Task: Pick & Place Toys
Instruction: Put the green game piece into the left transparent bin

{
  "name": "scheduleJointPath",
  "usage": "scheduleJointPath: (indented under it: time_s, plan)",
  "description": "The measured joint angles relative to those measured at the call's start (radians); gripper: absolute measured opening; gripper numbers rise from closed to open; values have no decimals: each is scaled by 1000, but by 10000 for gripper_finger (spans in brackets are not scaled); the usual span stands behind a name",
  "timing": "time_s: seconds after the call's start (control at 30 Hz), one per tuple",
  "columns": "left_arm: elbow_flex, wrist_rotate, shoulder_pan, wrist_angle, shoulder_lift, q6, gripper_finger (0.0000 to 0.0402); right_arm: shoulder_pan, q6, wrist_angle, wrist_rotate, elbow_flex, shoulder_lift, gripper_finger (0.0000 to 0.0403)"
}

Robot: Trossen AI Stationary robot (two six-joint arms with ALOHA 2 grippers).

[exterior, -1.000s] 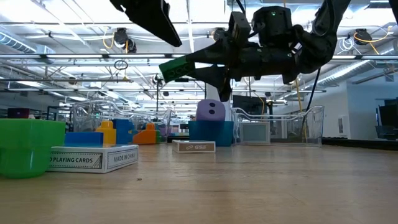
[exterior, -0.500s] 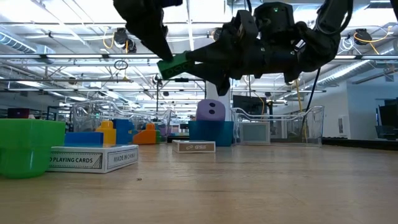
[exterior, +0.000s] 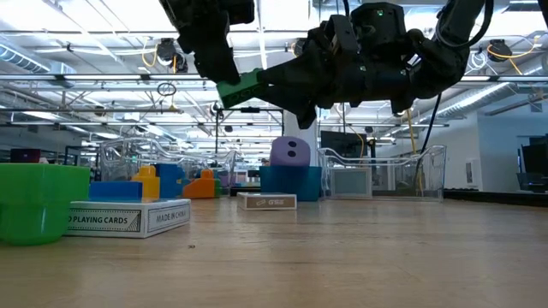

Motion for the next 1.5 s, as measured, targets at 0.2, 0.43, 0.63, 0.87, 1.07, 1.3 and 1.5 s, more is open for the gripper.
scheduleJointPath:
  time_s: [0.2,0.43,0.63,0.87,1.07,1.3,1.5]
  plan:
    - [0,92,20,14,0,0,215,1,-6,13,-15,0,0,144]
    - [0,118,22,18,-1,-1,169,2,-10,43,-13,0,0,141]
    - [0,115,22,13,-1,11,135,1,-13,42,-8,-1,0,150]
    - [0,117,22,-4,-1,35,135,1,-20,44,-11,-1,0,169]
    - [0,116,31,-50,-7,60,136,-16,-20,60,-21,-1,0,191]
    - [61,57,78,-216,-29,68,136,-42,12,52,-69,-1,0,215]
    - [78,8,201,-337,-83,93,136,-40,-3,35,-67,-1,0,221]
